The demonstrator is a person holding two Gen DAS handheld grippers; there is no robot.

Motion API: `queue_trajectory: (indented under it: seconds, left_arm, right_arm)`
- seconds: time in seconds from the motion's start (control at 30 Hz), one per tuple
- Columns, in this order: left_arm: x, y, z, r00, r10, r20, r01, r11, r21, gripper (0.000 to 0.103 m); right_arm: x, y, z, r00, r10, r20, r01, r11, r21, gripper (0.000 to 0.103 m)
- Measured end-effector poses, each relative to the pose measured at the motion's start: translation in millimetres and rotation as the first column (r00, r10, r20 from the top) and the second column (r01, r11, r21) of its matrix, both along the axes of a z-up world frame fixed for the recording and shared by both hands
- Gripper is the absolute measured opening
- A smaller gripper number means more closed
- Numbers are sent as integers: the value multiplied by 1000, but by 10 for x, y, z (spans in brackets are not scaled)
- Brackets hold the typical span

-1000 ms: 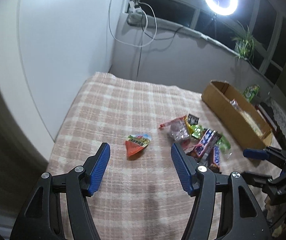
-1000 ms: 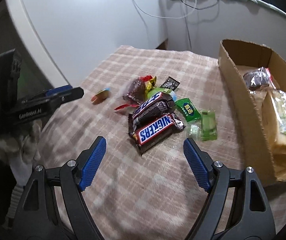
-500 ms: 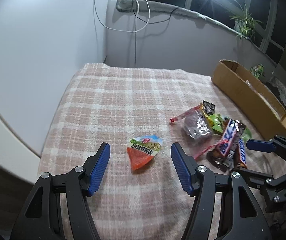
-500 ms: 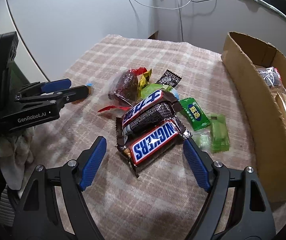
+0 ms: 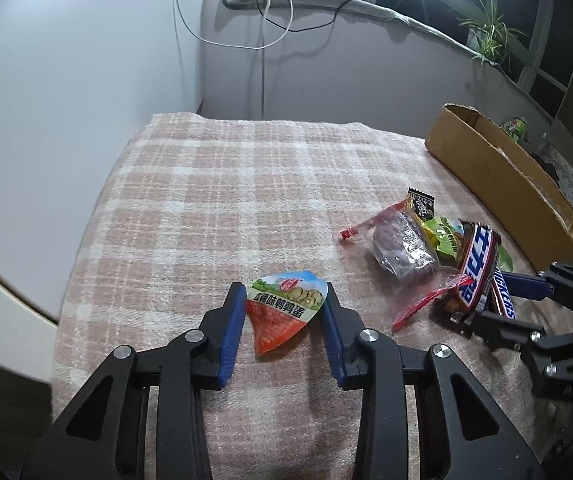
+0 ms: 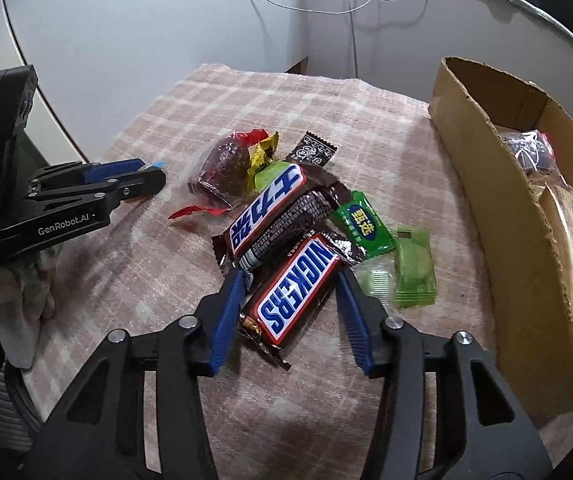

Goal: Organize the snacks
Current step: 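Grasp the Snickers bar with the right tool while the left tool grasps the triangular snack pack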

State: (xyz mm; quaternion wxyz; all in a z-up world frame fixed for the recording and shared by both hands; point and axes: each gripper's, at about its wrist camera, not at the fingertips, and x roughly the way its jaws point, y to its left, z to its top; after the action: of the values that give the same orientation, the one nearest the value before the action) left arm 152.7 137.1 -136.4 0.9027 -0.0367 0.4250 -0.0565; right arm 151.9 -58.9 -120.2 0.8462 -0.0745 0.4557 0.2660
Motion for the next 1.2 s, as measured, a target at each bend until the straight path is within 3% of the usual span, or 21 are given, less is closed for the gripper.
queue_trajectory:
  seconds: [0.27, 0.67, 1.2]
  left_arm:
    - [-7, 4, 3, 1000, 0, 1, 0, 1000, 2, 34]
    - [-92, 21, 54, 1000, 24, 14, -24, 1000, -18, 33]
    - [-404, -226, 493, 993, 14, 117, -10, 999, -35, 33]
  right_arm:
    - [-46, -121, 8, 1000, 12, -17, -12, 1000, 20, 30]
    - [-151, -348, 53, 1000, -2, -26, 5, 995, 95, 29]
    - [-384, -639, 477, 999, -2, 50, -7, 982, 189, 29]
